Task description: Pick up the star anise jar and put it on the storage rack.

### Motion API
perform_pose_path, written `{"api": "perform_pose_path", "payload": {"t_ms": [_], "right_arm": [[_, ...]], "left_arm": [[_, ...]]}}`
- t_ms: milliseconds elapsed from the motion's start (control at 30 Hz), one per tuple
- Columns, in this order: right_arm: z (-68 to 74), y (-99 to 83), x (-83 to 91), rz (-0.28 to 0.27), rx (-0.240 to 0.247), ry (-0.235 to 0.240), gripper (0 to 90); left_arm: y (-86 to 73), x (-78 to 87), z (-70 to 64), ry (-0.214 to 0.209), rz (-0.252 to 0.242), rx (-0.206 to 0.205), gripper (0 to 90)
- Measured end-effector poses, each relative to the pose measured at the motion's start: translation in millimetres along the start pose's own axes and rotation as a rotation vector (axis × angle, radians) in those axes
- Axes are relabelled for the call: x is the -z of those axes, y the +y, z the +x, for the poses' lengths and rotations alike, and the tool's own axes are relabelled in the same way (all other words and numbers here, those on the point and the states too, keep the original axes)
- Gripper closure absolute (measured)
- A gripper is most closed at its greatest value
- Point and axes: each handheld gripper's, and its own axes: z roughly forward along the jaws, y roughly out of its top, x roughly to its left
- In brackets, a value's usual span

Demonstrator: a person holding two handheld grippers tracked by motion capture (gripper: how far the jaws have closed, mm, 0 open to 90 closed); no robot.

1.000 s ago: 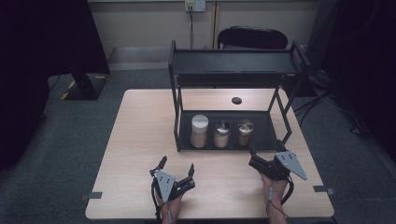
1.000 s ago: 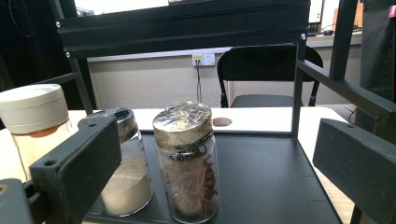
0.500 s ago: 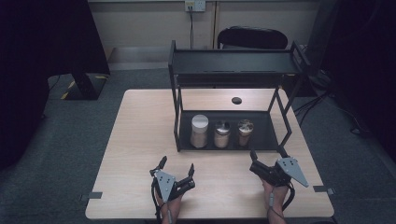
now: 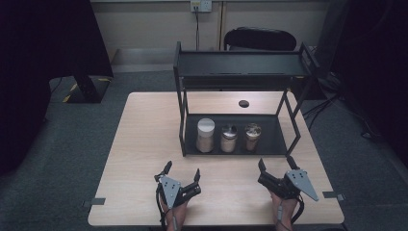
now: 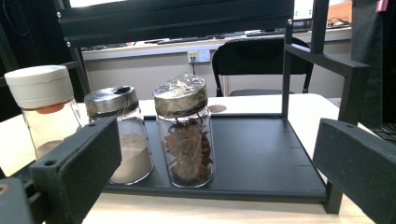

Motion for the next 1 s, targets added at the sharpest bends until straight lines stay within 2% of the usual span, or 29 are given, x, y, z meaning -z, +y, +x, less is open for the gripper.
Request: {"api": "perform_pose_path", "payload": {"t_ms": [700,1000], "right_arm": [[11.0,-15.3,16.6,-0.009,0.018,-0.012,0.3],[12.2,-23.3,16.0,0.002,0.024,-0.017,0.3]], "left_arm": [[-0.2,0.2,0.0,0.000,-0.001,-0.001,2.0],[-0.2,0.2,0.1,0.000,-0.002,-0.001,2.0]]}}
